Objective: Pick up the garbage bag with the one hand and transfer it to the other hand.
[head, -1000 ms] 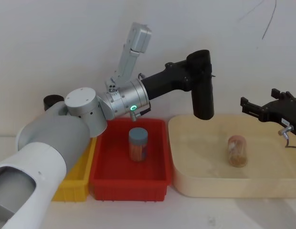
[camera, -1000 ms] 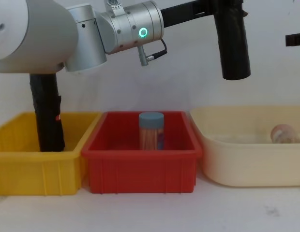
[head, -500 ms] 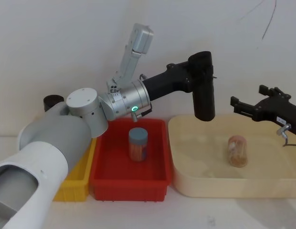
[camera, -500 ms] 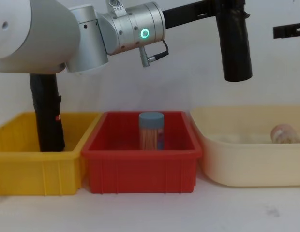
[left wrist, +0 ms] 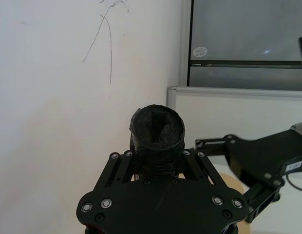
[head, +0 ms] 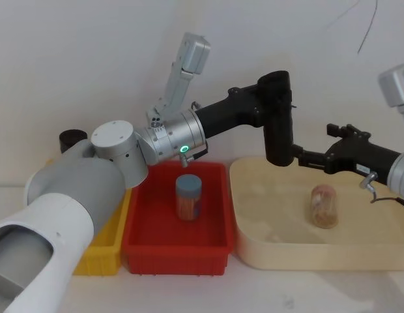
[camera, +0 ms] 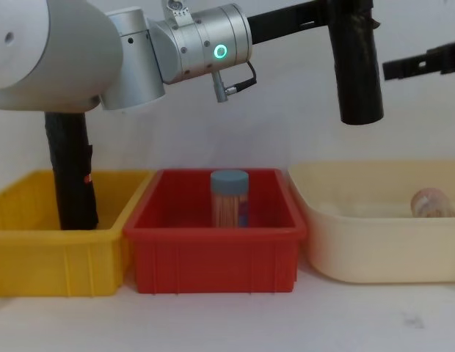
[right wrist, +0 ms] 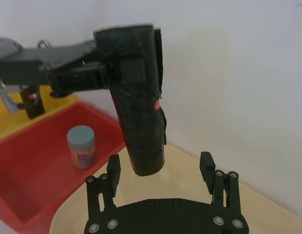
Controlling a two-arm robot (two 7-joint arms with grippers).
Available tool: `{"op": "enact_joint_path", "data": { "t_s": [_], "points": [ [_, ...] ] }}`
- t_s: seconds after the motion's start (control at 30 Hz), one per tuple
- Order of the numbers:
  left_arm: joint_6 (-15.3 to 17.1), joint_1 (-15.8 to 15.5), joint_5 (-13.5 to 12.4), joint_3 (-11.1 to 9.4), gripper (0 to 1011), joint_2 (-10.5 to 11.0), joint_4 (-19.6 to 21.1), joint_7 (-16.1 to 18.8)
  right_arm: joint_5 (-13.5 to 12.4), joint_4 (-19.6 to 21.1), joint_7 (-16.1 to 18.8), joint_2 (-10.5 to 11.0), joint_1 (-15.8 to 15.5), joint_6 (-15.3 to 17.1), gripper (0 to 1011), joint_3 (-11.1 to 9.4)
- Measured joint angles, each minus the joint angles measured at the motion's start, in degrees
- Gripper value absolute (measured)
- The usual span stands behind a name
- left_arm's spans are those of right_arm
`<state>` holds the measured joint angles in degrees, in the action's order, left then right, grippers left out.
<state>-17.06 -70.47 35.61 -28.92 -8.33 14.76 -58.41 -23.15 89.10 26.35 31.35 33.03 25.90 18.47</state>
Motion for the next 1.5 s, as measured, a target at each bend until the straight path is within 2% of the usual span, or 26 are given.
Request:
{"op": "enact_joint_path", "data": {
  "t_s": [0.2,0.5,0.97,1.2,1.5],
  "points": [
    [-0.02,-0.02,0.00,0.00,365,-0.03,-0.06,-0.03,2.34,-2.61,-1.25,-1.29,2.45,1.60,1002,2.68],
    [-0.03,-0.07,0.00,0.00,365,-0.07,-0.11,-0.06,4.30,-4.85,-1.71,-2.61,4.89,2.62,1002,4.92],
    [-0.03,-0.08,0.00,0.00,366,-0.07,-0.15,-0.05,3.84,-5.14,2.12,-2.07,6.95,2.73,1002,6.13],
    [-0.02,-0.08,0.00,0.00,365,-0.07,-0.15,-0.05,3.86,-5.30,2.54,-1.94,7.67,2.68,1001,6.71],
    [-0.02,-0.07,-0.01,0.00,365,-0.07,-0.15,-0.05,5.59,-6.92,2.25,-2.66,9.13,1.72,1002,8.46]
  ]
}}
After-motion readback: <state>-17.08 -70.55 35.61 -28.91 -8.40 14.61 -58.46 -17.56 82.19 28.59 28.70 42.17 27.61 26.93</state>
